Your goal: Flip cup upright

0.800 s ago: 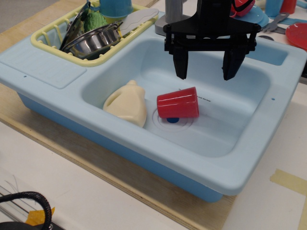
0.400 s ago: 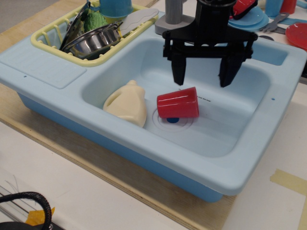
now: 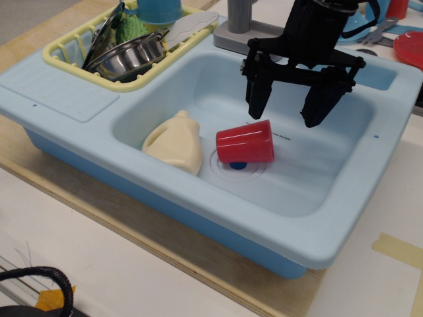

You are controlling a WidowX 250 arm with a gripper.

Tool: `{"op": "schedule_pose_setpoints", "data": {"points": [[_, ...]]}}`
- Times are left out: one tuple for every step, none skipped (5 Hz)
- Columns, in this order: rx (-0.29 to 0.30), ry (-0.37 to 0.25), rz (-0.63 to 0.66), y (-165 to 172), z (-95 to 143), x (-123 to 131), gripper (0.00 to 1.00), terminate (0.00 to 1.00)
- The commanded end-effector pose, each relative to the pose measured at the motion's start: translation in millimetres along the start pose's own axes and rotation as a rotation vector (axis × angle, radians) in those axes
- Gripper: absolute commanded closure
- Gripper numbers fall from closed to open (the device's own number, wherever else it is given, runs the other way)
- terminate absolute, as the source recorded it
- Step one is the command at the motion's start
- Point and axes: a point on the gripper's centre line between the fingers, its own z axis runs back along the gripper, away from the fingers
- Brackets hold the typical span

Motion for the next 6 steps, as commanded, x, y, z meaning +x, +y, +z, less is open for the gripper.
{"op": "schedule_pose_setpoints", "data": {"points": [[0.011, 0.019, 0.048, 5.3, 2.7, 0.8, 0.0, 0.0], [0.02, 0.044, 0.074, 11.4, -4.9, -1.5, 0.0, 0.0], [0.037, 0.081, 0.103, 18.2, -13.3, -3.2, 0.0, 0.0], [0.041, 0.089, 0.13, 25.4, -20.4, -3.9, 0.0, 0.0], [0.047, 0.089, 0.145, 32.6, -28.5, 1.4, 0.0, 0.0], [0.036, 0.1, 0.139, 31.4, -34.2, 6.8, 0.0, 0.0]]}}
